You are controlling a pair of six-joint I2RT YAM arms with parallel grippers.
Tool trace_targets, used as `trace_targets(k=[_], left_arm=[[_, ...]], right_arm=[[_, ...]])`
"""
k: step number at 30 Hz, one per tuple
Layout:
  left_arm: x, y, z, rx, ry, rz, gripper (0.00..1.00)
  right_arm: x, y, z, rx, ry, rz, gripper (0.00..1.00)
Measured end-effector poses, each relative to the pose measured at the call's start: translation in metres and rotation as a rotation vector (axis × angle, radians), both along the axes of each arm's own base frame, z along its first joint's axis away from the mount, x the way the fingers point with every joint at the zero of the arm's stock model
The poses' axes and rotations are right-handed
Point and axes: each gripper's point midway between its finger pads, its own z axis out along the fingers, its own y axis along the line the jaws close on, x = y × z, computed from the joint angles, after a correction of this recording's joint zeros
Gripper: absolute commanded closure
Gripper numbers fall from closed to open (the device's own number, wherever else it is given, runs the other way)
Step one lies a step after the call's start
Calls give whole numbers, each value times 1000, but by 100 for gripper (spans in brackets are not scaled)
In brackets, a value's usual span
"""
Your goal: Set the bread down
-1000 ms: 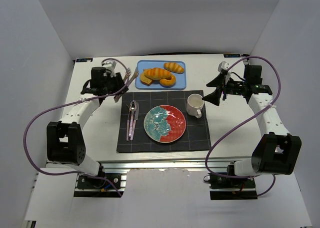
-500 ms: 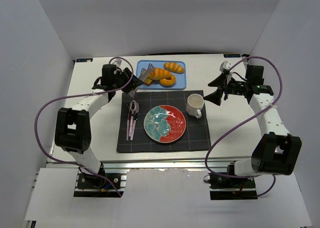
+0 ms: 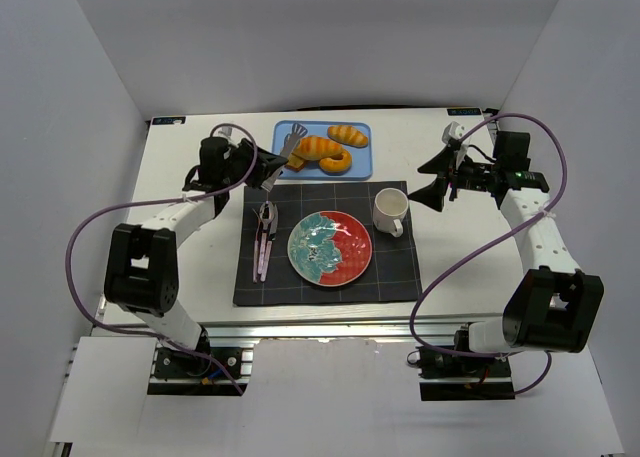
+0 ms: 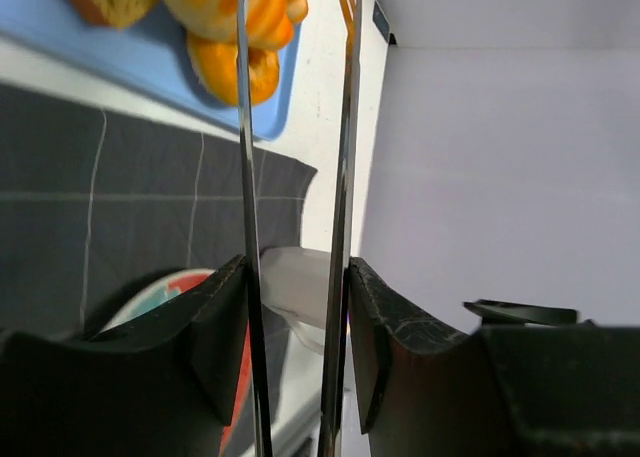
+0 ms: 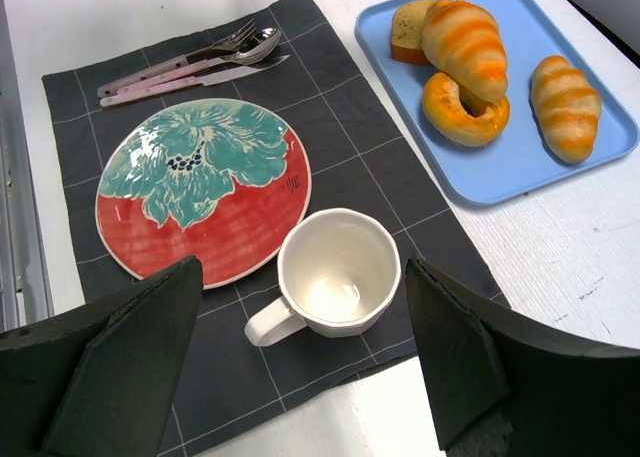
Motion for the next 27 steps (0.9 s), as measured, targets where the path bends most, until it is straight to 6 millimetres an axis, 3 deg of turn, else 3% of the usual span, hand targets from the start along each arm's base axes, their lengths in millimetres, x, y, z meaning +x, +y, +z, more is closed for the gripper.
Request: trace_targets(k=[9, 19, 27], left_arm=[[-31, 1, 6, -124, 60, 48, 49], [-37, -13, -1, -188, 91, 41, 49], [-32, -21, -21, -179, 138, 35, 49]], right_arm=[[-1, 0, -1, 11, 3, 3, 14], [-1, 0, 2, 18, -16, 7, 14], [-3, -2, 3, 23, -20, 3, 13]])
